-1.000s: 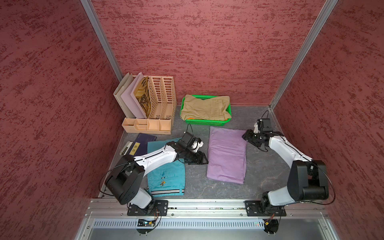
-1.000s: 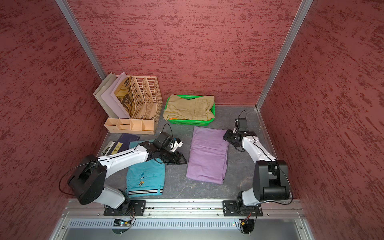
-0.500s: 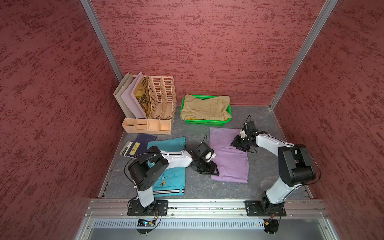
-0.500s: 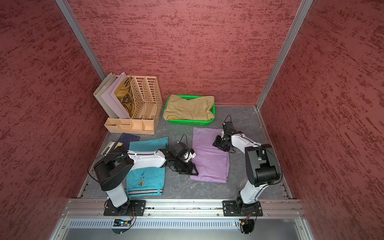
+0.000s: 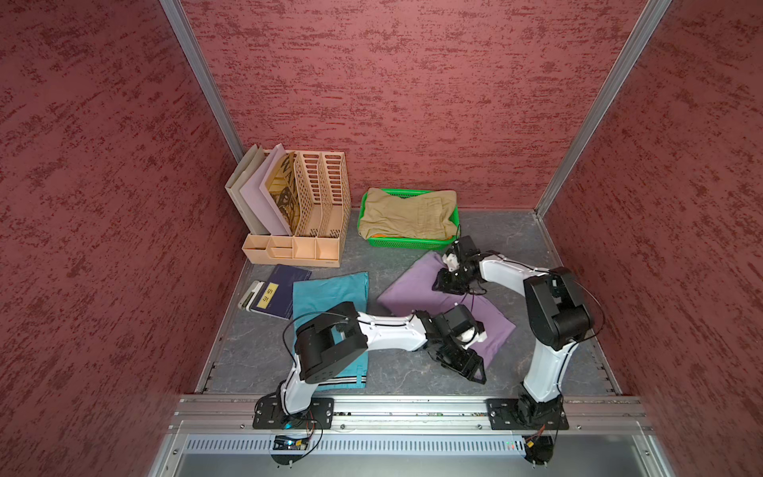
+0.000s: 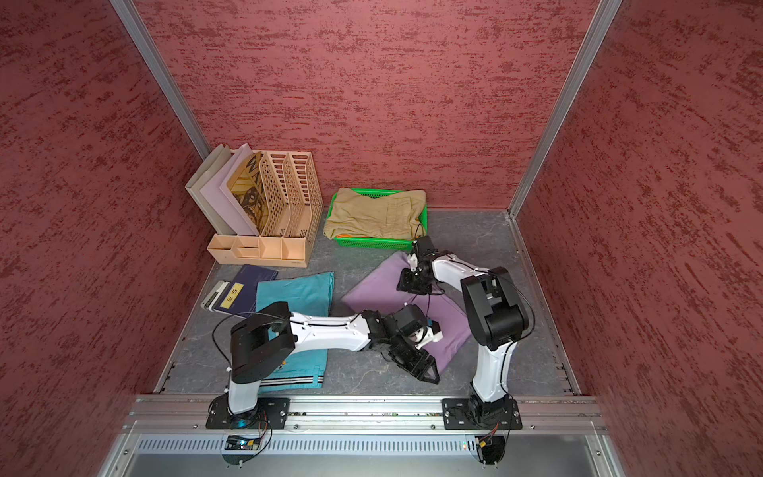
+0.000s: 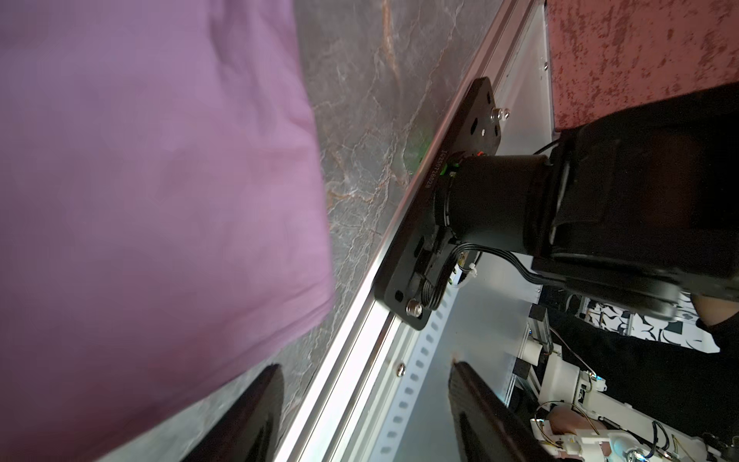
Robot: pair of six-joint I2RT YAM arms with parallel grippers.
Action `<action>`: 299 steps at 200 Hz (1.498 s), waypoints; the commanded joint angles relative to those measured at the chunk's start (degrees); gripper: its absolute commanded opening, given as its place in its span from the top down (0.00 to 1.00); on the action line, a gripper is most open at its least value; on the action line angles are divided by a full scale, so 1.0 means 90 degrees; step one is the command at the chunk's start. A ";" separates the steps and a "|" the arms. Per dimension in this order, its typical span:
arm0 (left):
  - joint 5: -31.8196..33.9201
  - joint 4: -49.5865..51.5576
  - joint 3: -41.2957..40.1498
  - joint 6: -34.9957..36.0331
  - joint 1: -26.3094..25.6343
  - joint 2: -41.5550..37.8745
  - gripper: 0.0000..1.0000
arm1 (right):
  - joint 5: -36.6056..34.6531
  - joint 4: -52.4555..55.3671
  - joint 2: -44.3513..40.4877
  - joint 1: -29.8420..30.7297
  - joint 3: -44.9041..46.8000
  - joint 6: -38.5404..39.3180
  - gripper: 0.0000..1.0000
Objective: Put the folded long pants in the basket
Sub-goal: Adjust the long pant at the center of the board.
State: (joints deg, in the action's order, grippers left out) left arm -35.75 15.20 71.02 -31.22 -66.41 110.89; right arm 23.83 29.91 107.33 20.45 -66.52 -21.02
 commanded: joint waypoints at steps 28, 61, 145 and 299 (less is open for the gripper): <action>-0.0481 0.0165 -0.1508 0.0365 0.2008 -0.1959 0.28 | -0.0303 0.0477 -0.1277 0.0024 0.0684 0.0447 0.45; 0.0125 0.0884 -0.1425 0.0822 0.3284 -0.1979 0.29 | -0.1113 0.1002 -0.1957 -0.0006 0.0876 0.0040 0.43; 0.1483 0.1797 -0.0140 0.1716 0.4065 -0.0495 0.28 | -0.2137 0.0876 -0.1777 -0.0016 0.1971 -0.0789 0.60; 0.1346 0.0346 -0.0682 0.1535 0.4458 0.0055 0.34 | -0.1951 -0.0047 -0.0834 -0.0398 0.0884 0.0670 0.58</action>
State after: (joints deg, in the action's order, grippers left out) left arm -23.49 23.05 65.98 -16.23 -27.88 108.14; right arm 4.05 30.70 102.50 17.04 -62.74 -15.42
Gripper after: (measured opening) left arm 0.681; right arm 0.423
